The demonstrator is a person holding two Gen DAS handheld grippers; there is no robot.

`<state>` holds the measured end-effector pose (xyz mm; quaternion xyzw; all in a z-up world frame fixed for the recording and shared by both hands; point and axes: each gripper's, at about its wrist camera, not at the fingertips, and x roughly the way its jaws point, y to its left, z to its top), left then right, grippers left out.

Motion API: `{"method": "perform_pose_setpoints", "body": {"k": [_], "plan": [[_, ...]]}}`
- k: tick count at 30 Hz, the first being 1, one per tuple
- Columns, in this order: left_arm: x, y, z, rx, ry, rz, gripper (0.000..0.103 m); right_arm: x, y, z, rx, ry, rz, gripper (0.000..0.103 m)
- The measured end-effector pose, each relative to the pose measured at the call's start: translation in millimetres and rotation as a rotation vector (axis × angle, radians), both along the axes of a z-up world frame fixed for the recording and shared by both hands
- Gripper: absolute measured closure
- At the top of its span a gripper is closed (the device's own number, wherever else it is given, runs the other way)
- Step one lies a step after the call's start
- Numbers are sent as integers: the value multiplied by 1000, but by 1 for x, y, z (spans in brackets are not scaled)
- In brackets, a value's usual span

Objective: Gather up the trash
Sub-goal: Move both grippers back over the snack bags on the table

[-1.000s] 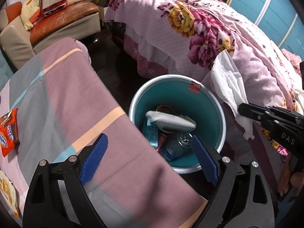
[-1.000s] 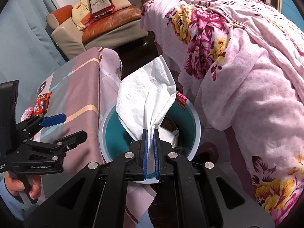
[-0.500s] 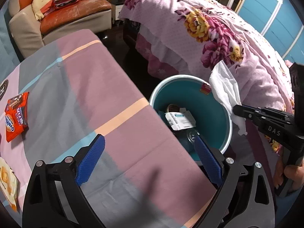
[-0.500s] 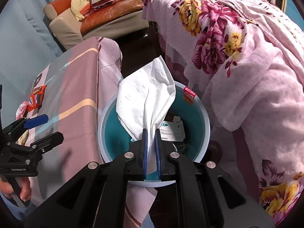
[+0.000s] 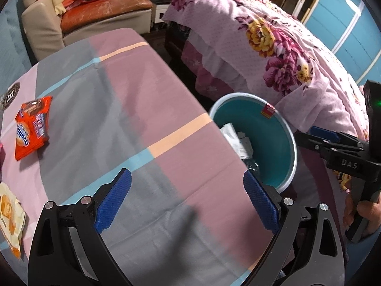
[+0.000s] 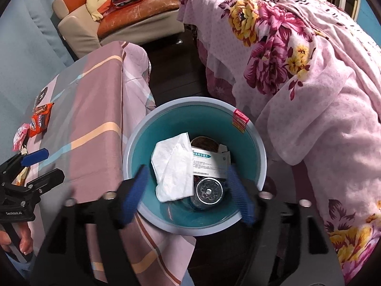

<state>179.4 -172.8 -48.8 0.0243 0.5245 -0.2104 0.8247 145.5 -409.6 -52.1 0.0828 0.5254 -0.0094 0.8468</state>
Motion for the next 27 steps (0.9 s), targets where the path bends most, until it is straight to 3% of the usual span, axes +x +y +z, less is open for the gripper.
{"method": "perform_pose_setpoints", "body": {"k": [16, 27], "plan": [[-29, 89, 12, -18, -27, 152, 8, -4, 67, 20, -28, 22, 96, 24], [-52, 195, 22, -24, -47, 340, 7, -2, 153, 30, -70, 35, 255, 24]]}}
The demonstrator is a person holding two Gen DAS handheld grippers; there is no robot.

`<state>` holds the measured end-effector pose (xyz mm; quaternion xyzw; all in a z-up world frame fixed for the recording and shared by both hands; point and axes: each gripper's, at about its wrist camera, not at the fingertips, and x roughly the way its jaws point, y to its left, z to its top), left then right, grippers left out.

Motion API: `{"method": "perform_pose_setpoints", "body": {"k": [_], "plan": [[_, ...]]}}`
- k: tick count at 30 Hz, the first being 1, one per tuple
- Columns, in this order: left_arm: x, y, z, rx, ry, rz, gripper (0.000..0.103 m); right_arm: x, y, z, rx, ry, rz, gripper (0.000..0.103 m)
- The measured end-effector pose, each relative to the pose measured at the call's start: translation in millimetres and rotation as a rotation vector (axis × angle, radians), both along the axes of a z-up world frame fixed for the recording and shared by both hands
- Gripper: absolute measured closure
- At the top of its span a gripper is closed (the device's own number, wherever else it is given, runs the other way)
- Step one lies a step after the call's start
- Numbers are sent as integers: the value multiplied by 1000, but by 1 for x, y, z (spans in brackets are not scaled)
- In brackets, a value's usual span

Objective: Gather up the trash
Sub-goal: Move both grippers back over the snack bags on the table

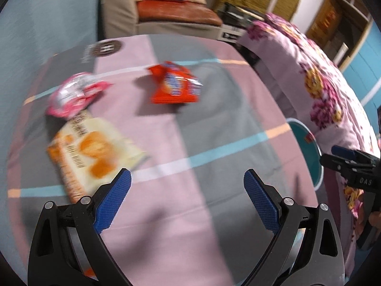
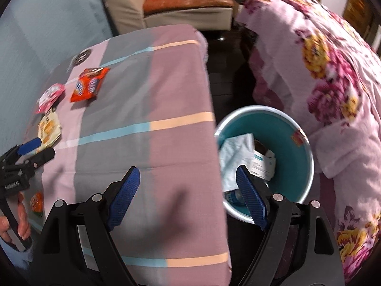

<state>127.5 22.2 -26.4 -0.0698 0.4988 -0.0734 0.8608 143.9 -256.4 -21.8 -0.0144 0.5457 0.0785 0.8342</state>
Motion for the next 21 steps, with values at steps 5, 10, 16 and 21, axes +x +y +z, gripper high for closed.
{"method": "perform_pose_setpoints", "body": {"k": [5, 10, 16, 21], "plan": [[-1, 48, 4, 47, -16, 65, 7, 3, 38, 2, -23, 2, 70, 20], [8, 91, 5, 96, -26, 115, 7, 16, 72, 2, -47, 11, 131, 20], [32, 141, 5, 104, -27, 188, 7, 46, 112, -4, -36, 43, 179, 20], [59, 162, 5, 70, -39, 211, 7, 80, 145, -15, -3, 75, 204, 20]]}}
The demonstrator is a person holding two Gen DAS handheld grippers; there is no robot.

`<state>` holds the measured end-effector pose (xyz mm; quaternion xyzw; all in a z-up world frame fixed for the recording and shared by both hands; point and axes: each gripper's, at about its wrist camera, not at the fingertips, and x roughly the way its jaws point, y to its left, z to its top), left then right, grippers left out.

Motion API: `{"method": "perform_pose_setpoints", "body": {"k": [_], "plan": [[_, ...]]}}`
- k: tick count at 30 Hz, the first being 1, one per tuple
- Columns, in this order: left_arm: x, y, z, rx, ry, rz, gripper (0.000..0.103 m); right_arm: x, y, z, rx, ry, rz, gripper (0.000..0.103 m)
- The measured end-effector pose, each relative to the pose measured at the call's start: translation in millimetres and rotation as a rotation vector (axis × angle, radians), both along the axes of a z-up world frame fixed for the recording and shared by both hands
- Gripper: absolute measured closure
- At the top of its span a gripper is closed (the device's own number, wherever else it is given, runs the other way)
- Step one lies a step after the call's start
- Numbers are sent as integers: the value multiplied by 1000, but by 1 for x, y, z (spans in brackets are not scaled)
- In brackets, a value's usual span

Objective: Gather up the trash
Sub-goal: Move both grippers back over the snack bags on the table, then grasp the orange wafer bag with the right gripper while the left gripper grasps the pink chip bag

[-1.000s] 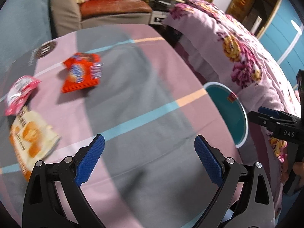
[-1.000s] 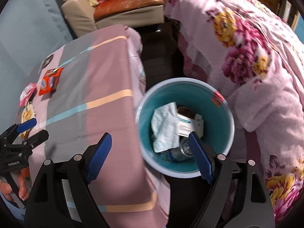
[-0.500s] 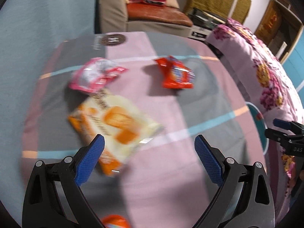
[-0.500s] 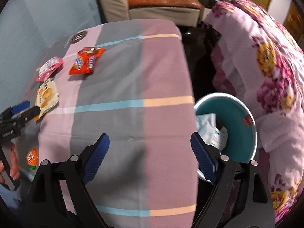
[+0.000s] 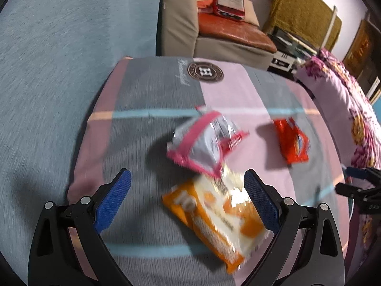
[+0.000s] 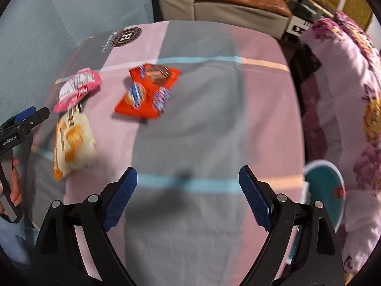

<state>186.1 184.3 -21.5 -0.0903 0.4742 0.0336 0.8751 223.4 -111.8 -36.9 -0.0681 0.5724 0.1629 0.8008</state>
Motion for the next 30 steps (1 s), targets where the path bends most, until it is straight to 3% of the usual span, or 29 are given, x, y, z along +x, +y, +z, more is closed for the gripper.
{"method": "perform_pose_setpoints", "body": {"k": [6, 12, 18, 21, 23, 24, 25, 30], "plan": [[38, 6, -13, -45, 18, -63, 7, 40, 34, -6, 63, 40, 9, 20], [61, 0, -36, 0, 78, -99, 7, 77, 53, -14, 120, 84, -1, 20], [66, 3, -51, -64, 81, -103, 9, 94, 61, -35, 159, 128, -12, 20], [65, 1, -52, -66, 72, -105, 30, 93, 61, -41, 158, 115, -10, 21], [63, 1, -50, -69, 65, -92, 42, 92, 60, -45, 167, 117, -12, 38], [62, 0, -49, -65, 59, -83, 46, 90, 60, -48, 179, 133, -11, 51], [61, -1, -48, -69, 58, -82, 51, 89, 58, -49, 184, 139, -10, 52], [51, -8, -42, -55, 47, -71, 55, 77, 51, -45, 187, 107, 5, 60]]}}
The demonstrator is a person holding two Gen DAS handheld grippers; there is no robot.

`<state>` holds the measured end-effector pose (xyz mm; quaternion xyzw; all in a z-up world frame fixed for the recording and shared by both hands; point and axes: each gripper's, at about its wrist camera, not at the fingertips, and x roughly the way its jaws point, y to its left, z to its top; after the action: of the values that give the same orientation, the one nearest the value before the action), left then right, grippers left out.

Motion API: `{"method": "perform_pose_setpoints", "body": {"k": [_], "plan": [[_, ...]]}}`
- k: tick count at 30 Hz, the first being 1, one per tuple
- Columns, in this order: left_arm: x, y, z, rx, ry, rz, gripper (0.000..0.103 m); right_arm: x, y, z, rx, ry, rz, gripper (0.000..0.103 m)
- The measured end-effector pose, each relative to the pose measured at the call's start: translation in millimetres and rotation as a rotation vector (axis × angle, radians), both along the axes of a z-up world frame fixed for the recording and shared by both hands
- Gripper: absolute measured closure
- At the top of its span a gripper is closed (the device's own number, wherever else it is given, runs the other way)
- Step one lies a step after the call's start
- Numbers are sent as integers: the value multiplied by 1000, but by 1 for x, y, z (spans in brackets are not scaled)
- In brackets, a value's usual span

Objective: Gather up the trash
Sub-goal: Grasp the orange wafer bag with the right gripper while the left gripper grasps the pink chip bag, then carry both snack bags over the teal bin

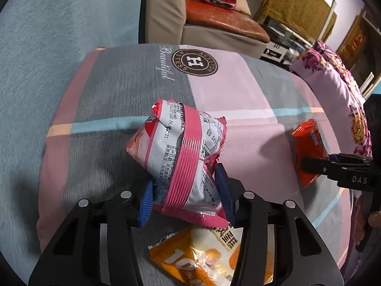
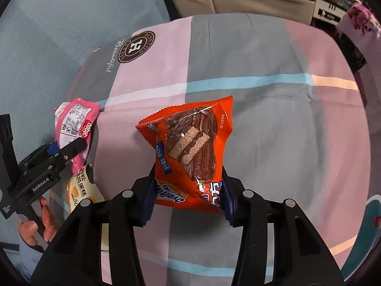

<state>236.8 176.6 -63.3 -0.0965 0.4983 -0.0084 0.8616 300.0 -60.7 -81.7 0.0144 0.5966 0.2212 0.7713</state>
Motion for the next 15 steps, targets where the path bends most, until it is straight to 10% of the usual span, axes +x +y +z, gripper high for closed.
{"method": "perform_pose_setpoints", "body": {"k": [15], "plan": [[-45, -65, 59, 23, -94, -88, 56, -64, -64, 40, 7, -102, -61, 60]]}}
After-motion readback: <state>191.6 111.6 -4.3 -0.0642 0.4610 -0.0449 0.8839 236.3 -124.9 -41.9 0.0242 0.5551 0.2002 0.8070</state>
